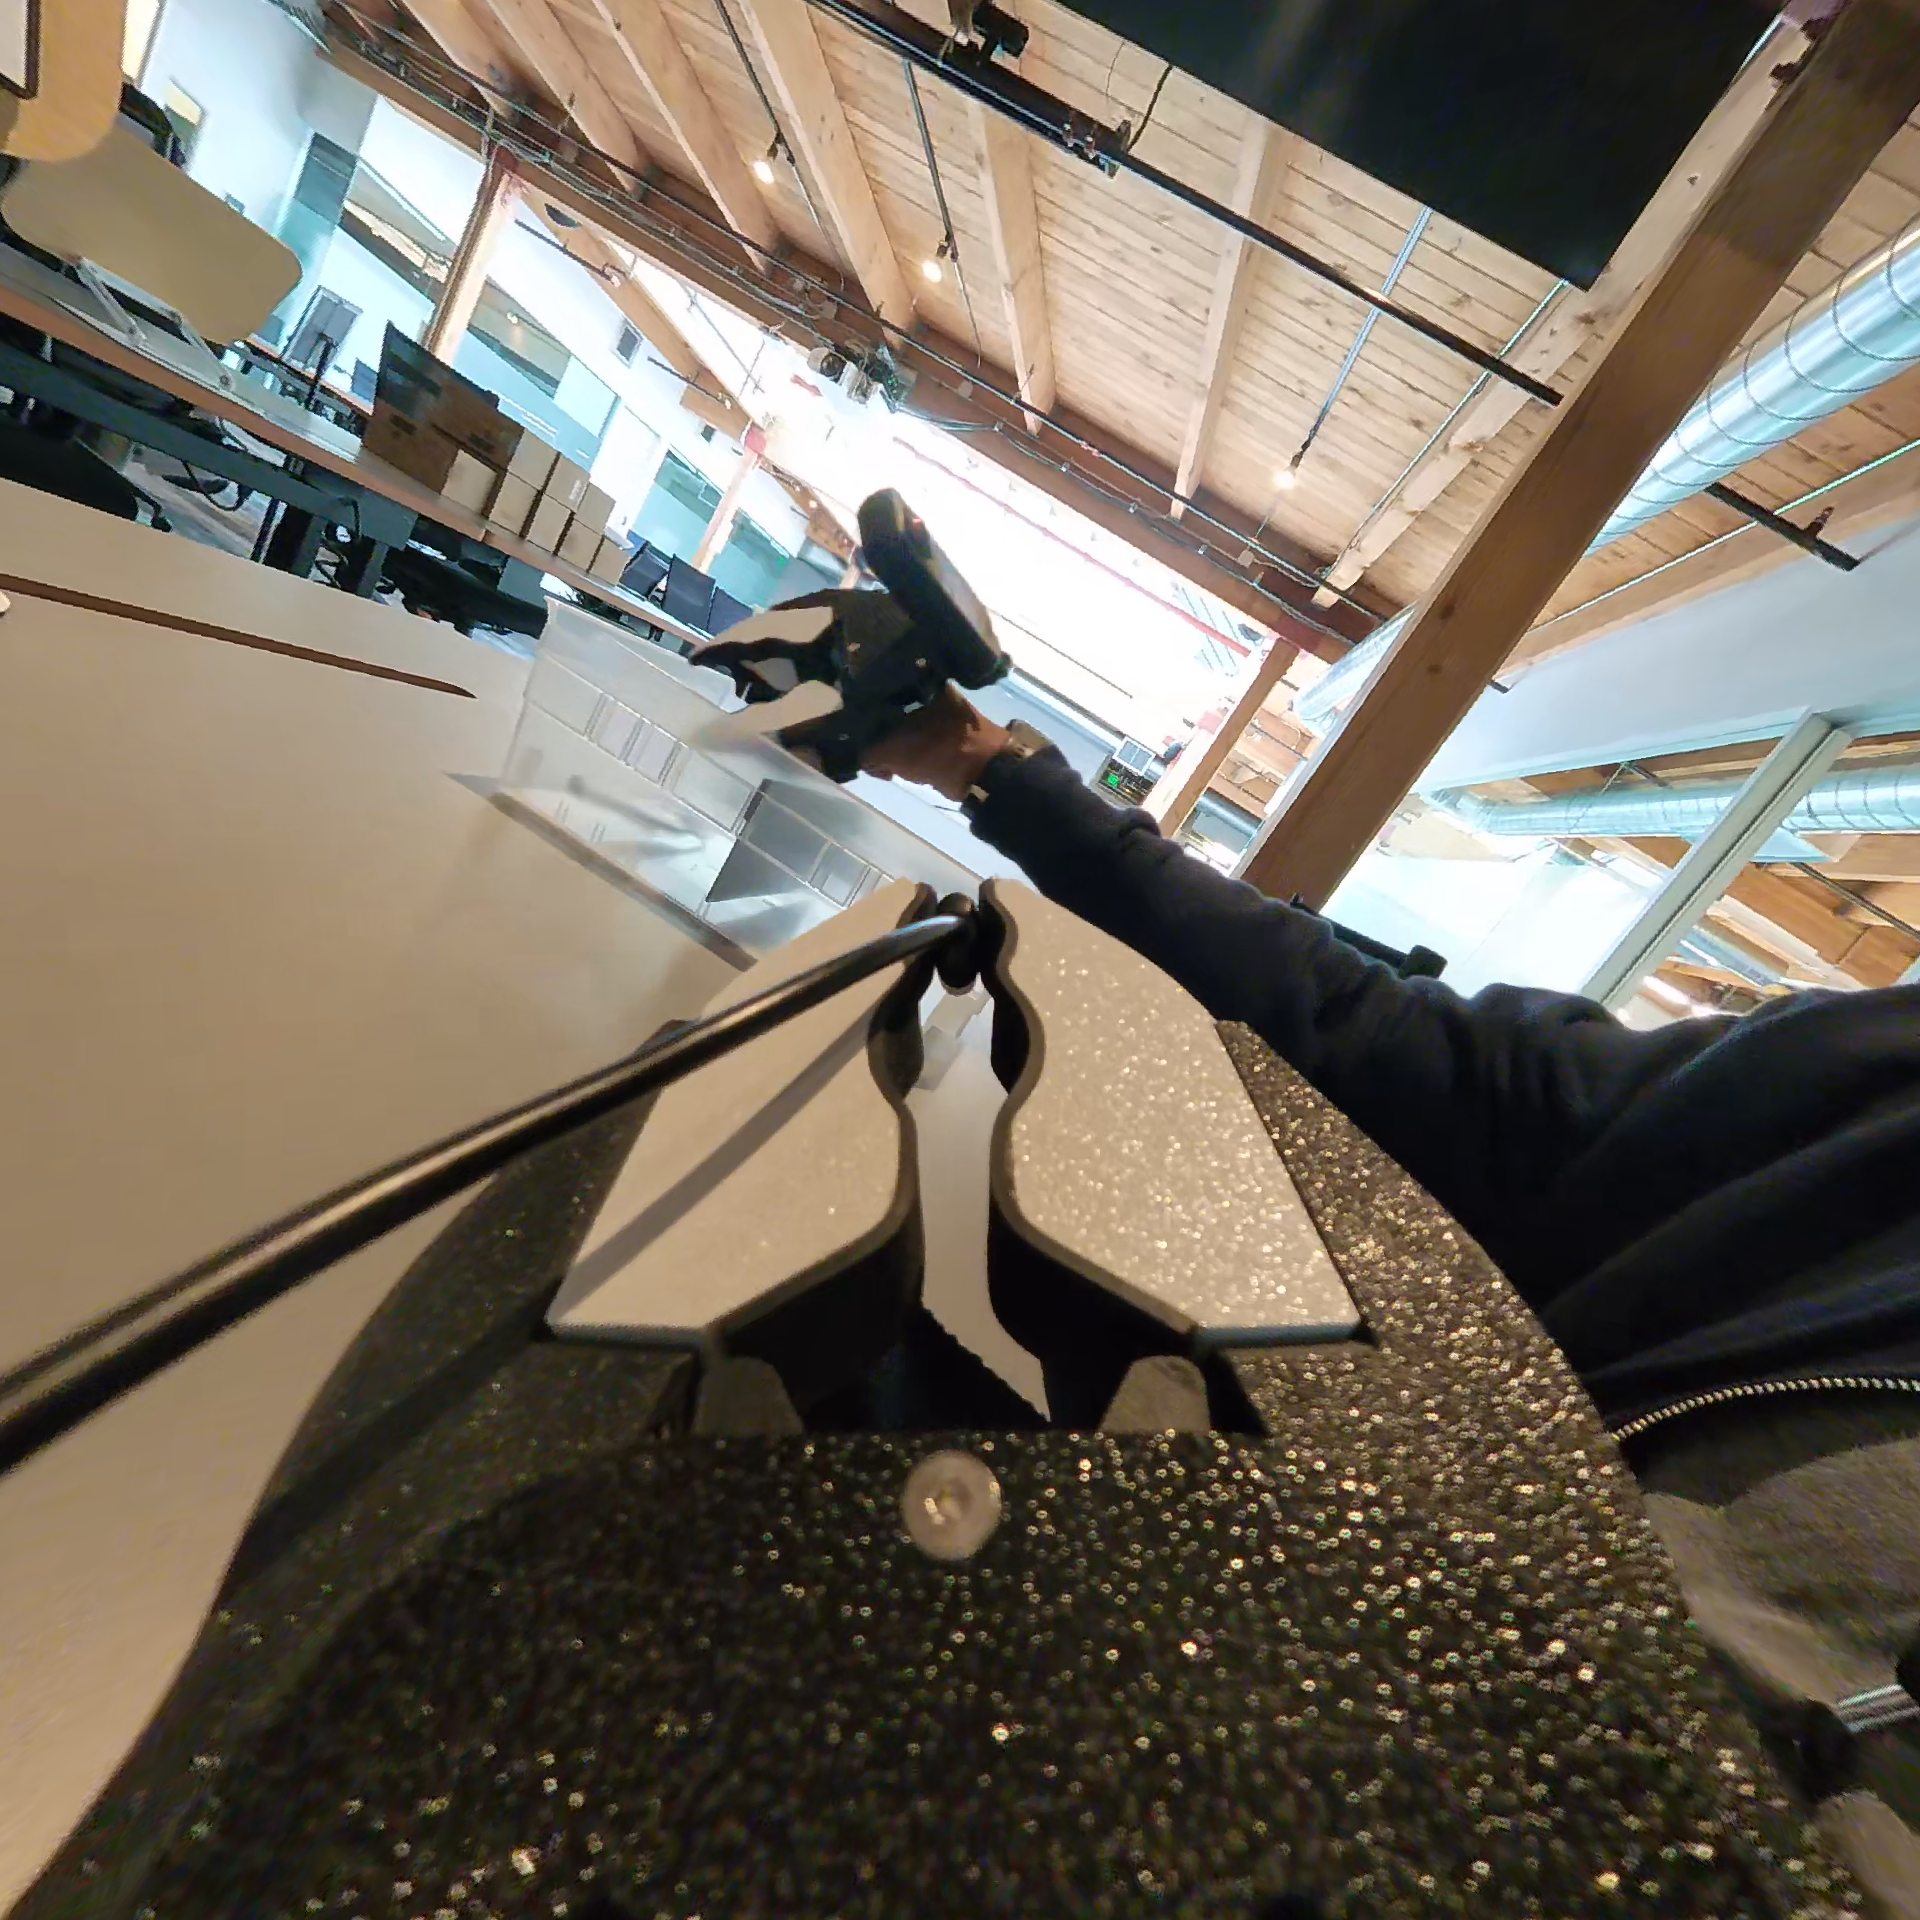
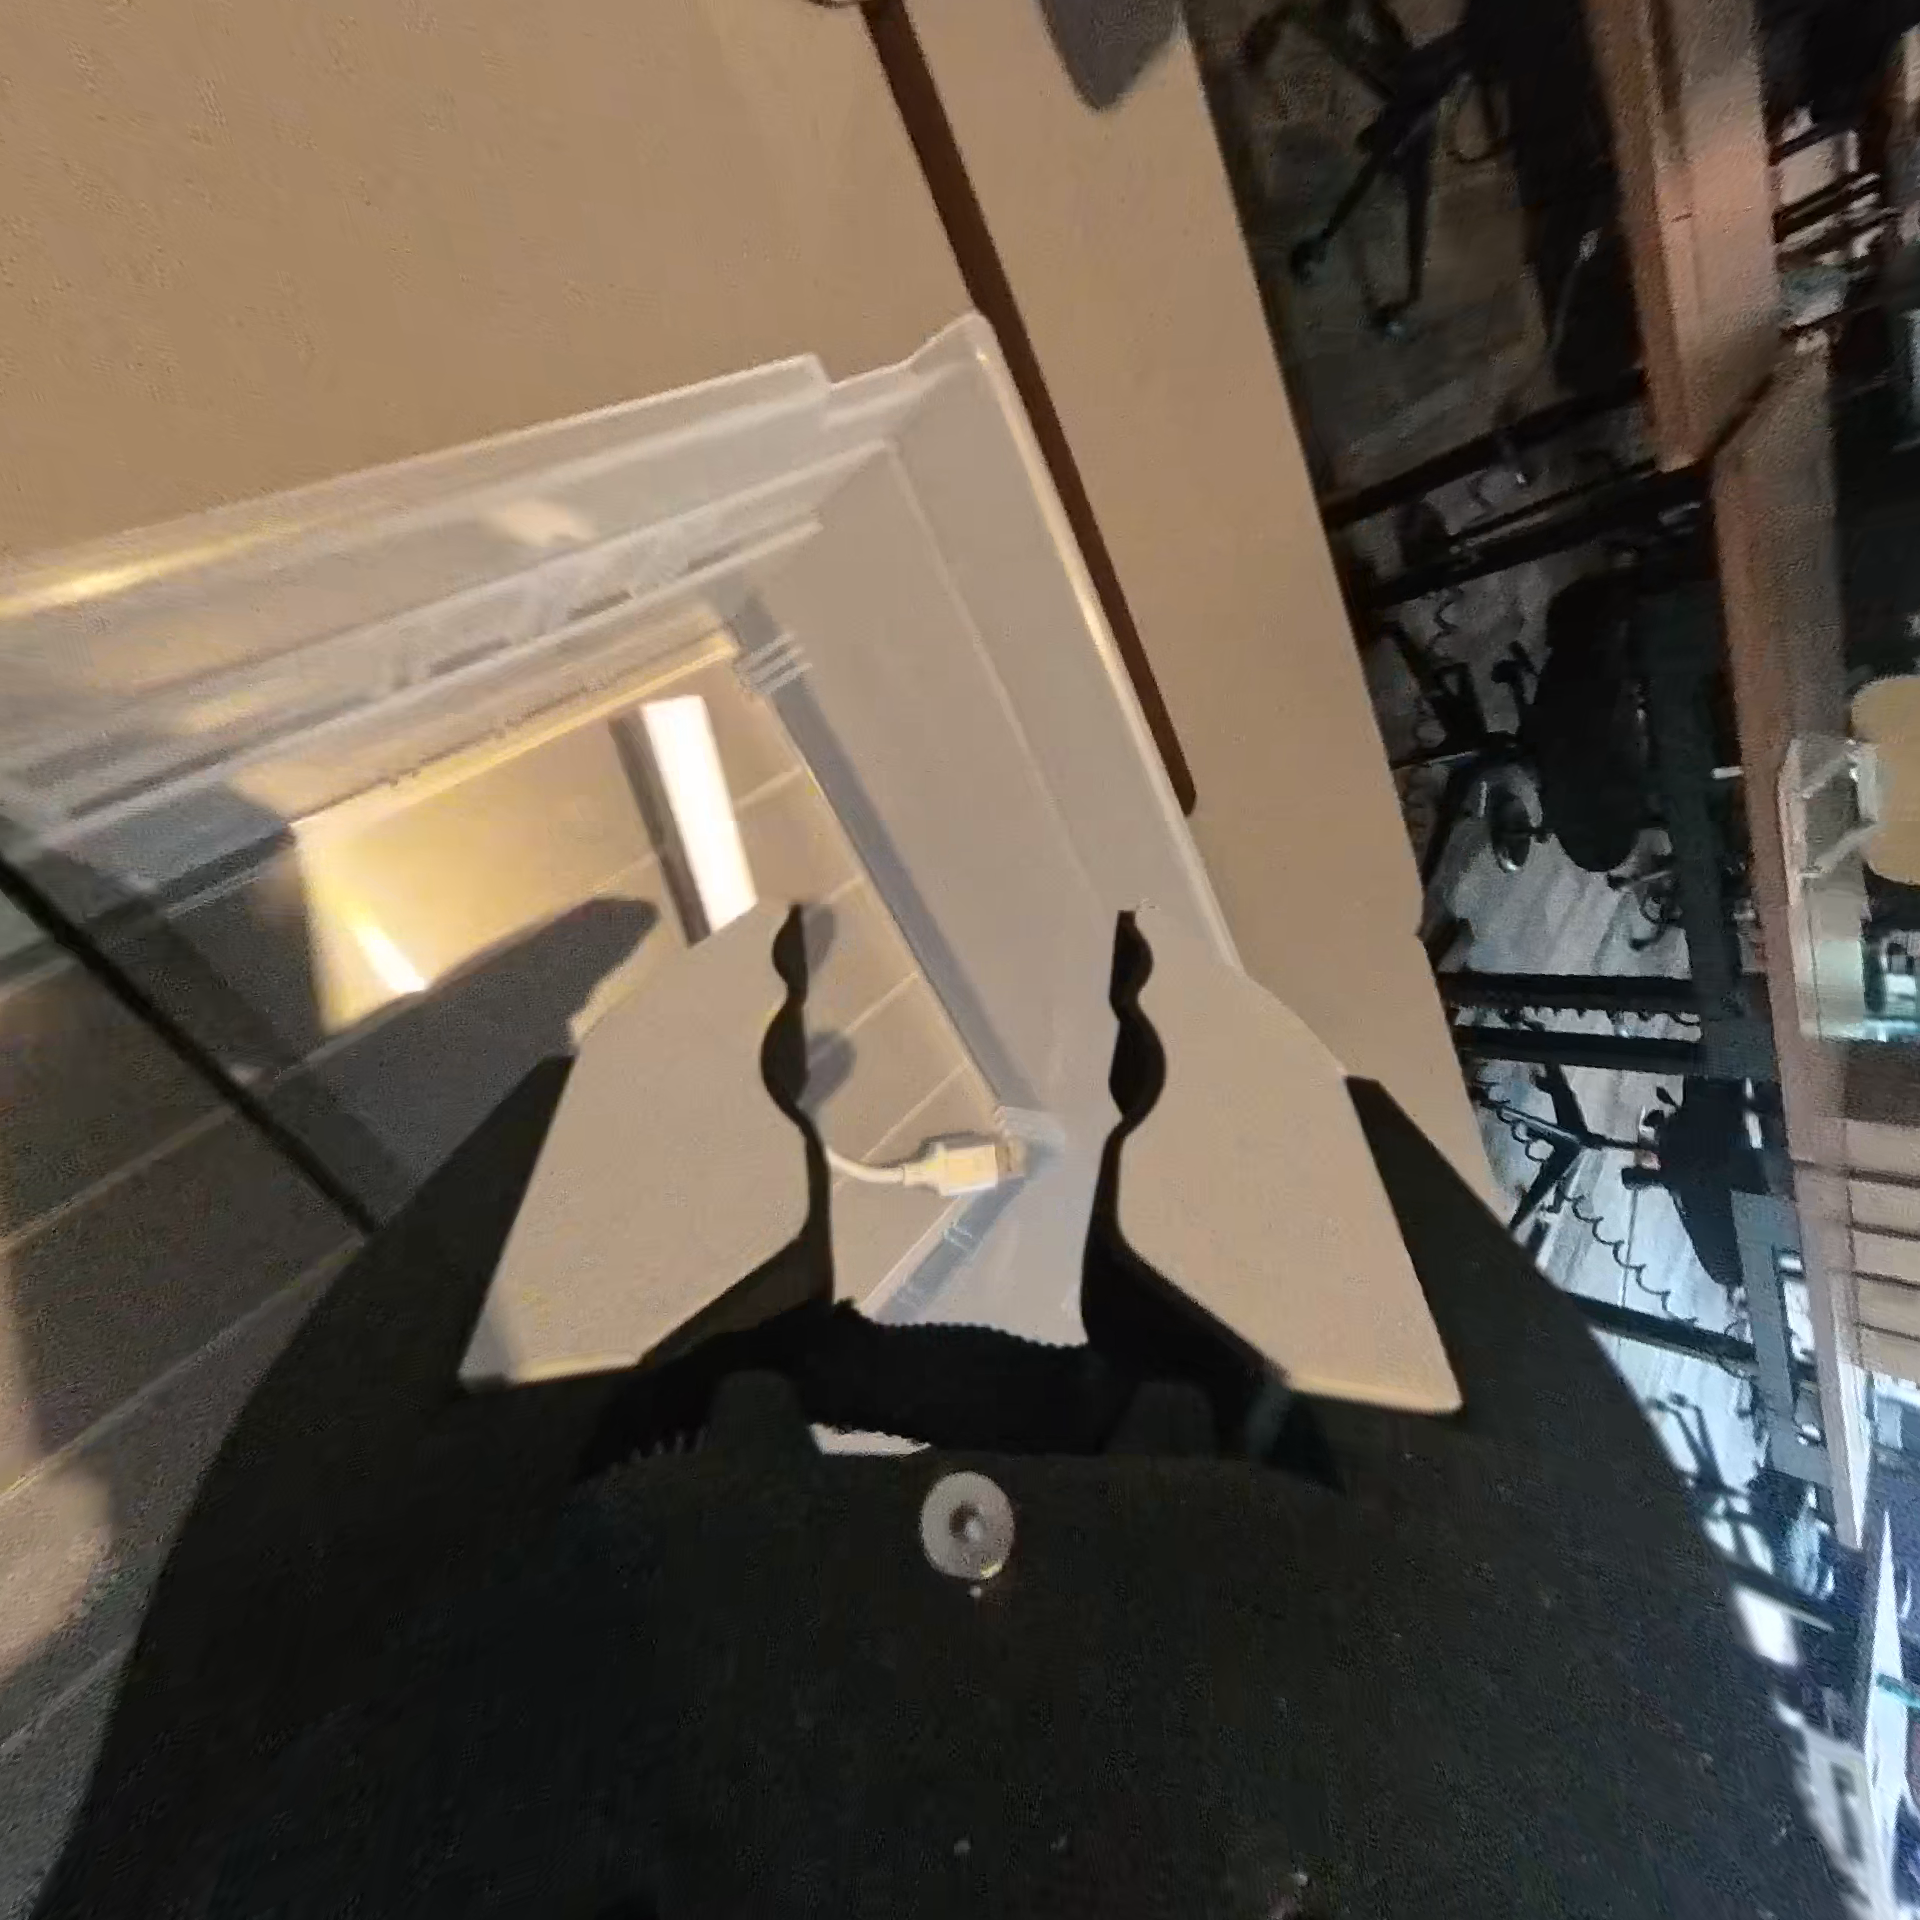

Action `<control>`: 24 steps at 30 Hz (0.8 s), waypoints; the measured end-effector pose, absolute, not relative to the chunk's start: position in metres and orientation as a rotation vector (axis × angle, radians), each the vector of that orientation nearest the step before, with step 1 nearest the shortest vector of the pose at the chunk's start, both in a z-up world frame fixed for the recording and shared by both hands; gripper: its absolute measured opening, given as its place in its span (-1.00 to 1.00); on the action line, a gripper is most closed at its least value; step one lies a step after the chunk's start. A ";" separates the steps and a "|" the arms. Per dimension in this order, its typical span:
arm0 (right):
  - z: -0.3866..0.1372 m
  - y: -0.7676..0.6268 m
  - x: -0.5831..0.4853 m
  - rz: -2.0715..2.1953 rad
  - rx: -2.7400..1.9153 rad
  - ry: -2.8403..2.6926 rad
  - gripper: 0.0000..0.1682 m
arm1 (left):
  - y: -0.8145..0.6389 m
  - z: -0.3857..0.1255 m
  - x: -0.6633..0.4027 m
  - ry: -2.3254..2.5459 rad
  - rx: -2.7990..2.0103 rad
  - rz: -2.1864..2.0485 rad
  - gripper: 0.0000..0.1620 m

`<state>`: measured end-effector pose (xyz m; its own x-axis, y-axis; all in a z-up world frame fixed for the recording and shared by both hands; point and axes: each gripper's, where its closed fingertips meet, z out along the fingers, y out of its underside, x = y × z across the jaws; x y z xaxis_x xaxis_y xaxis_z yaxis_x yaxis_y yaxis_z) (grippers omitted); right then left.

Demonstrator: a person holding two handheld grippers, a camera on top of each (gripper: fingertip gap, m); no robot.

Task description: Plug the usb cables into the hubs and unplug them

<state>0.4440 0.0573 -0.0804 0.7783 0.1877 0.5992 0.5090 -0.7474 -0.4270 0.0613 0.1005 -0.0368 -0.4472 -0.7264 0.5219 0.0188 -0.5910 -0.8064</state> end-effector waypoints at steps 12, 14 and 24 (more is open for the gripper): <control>-0.018 -0.053 0.273 -0.282 -1.824 -0.227 -0.52 | 0.078 0.011 0.121 1.381 -1.269 -1.995 -0.91; -0.018 -0.067 0.249 -0.231 -1.738 -0.208 -0.57 | 0.052 0.040 0.157 1.564 -1.225 -1.966 -0.91; 0.016 -0.117 0.294 -0.204 -1.532 0.071 -0.65 | -0.122 0.128 0.309 1.667 -1.061 -2.647 -0.91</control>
